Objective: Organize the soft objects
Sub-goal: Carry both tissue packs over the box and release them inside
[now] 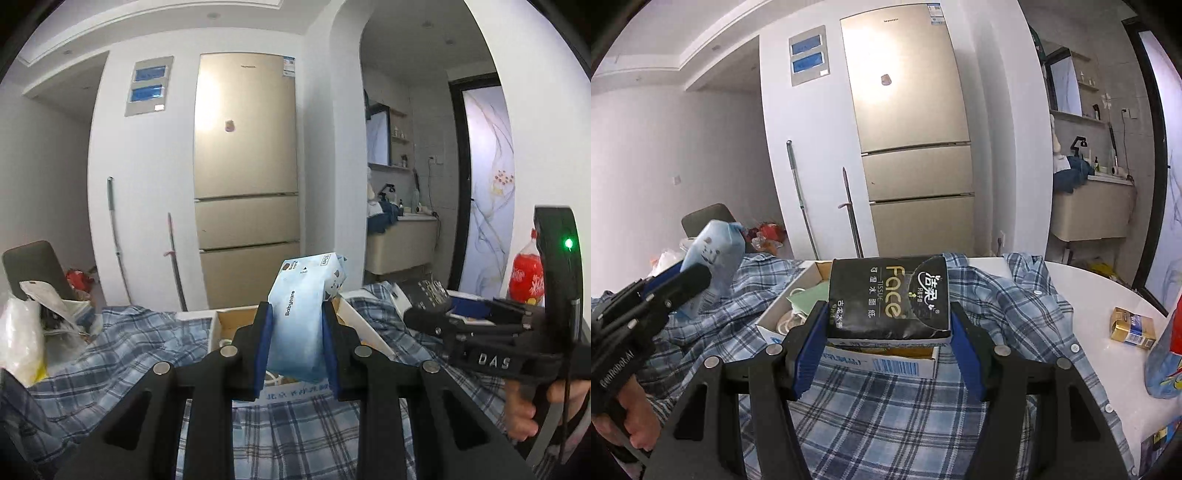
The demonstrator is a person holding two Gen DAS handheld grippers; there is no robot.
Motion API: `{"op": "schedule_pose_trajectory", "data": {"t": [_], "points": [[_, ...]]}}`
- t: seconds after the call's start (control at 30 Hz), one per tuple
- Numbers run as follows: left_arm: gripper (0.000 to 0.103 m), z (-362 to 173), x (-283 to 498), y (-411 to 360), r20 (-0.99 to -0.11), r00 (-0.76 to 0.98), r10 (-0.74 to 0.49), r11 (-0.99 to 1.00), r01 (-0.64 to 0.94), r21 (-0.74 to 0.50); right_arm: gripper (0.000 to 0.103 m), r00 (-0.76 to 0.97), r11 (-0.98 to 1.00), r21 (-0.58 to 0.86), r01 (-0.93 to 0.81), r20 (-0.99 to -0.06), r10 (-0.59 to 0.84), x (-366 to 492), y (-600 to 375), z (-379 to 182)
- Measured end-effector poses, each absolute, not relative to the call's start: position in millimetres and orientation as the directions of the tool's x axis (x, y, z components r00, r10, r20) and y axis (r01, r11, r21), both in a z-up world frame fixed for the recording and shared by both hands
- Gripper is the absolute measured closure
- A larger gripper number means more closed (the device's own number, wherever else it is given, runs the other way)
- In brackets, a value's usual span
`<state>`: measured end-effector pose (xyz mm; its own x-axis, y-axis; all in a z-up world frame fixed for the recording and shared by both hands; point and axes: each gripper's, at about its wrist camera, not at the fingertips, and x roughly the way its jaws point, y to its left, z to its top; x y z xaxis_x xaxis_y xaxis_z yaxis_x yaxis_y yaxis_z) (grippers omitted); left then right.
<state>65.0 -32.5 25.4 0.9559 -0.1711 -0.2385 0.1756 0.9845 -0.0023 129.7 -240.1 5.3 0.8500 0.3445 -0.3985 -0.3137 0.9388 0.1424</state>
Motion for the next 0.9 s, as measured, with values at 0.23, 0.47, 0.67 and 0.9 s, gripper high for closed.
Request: {"op": "schedule_pose_trajectory", "data": {"t": [0.23, 0.47, 0.67, 0.9], "points": [[0.077, 64, 74, -25, -0.220, 0.964, -0.150, 0.989, 0.150, -0.014, 0.041, 0.907, 0.960, 0.055, -0.275, -0.316, 0.278, 113, -226, 39], [0.078, 107, 114, -21, -0.201, 0.969, -0.141, 0.990, 0.142, -0.006, 0.041, 0.911, 0.958, 0.065, -0.279, -0.296, 0.286, 137, -210, 94], [0.078, 108, 160, -10, -0.268, 0.953, -0.141, 0.990, 0.134, -0.047, 0.041, 0.902, 0.958, 0.137, -0.252, -0.326, 0.284, 189, -211, 113], [0.078, 76, 208, -20, -0.426, 0.891, -0.158, 0.986, 0.161, -0.029, 0.041, 0.837, 0.946, 0.163, -0.282, -0.440, 0.325, 225, -197, 72]]}}
